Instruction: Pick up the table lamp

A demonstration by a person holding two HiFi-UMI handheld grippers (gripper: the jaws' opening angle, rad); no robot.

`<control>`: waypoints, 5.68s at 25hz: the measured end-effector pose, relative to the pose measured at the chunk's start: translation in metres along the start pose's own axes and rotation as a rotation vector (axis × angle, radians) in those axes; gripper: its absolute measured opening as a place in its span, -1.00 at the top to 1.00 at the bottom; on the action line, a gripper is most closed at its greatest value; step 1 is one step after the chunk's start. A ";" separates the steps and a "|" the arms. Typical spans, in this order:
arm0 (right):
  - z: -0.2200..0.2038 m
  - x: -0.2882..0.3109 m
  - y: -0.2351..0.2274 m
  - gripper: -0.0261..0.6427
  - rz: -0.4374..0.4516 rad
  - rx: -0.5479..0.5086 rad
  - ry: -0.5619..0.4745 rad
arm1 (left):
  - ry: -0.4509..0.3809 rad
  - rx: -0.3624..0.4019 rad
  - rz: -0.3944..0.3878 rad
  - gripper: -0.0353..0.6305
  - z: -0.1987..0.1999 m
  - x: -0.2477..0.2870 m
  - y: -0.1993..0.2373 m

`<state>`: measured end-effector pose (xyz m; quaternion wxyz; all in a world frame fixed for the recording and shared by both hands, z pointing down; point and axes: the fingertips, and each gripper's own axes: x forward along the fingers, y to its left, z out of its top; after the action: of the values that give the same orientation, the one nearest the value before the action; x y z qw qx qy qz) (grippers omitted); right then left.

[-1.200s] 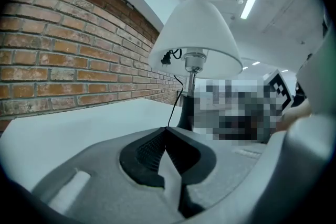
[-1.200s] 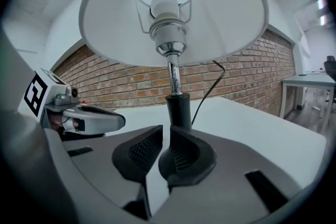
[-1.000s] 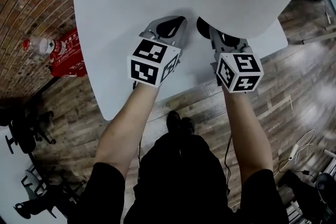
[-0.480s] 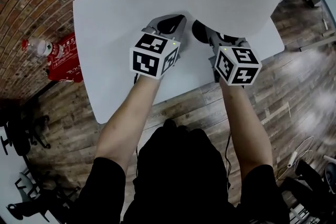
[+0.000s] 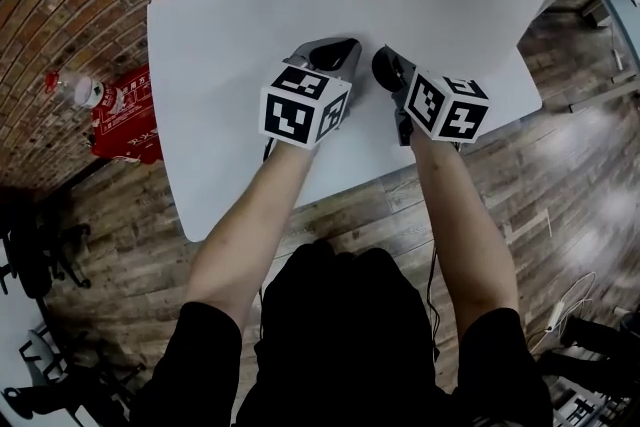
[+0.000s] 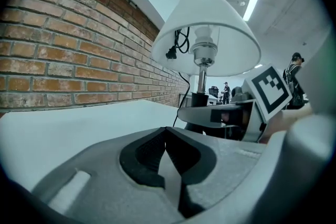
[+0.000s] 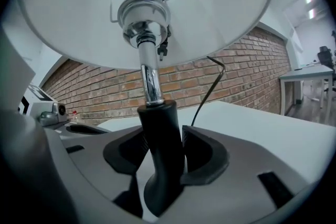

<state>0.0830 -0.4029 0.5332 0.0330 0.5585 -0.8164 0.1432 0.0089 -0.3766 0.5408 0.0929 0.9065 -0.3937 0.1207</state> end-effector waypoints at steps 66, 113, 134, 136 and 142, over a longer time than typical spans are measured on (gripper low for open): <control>0.097 -0.046 0.035 0.65 -0.061 -0.190 0.083 | 0.102 -0.063 0.029 0.88 0.101 -0.080 0.002; 0.208 -0.212 0.070 0.65 0.090 -0.122 0.008 | 0.015 -0.002 0.133 0.88 0.204 -0.193 -0.099; 0.205 -0.205 0.068 0.65 0.133 -0.120 0.025 | 0.021 -0.027 0.182 0.88 0.196 -0.190 -0.089; 0.206 -0.204 0.068 0.65 0.136 -0.121 0.025 | 0.021 -0.026 0.183 0.88 0.197 -0.189 -0.088; 0.206 -0.200 0.071 0.65 0.144 -0.120 0.024 | 0.023 -0.022 0.185 0.88 0.197 -0.188 -0.086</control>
<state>0.1145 -0.2545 0.2795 0.0656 0.4936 -0.8611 0.1029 -0.0237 -0.2403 0.2916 0.0959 0.8637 -0.4761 0.1351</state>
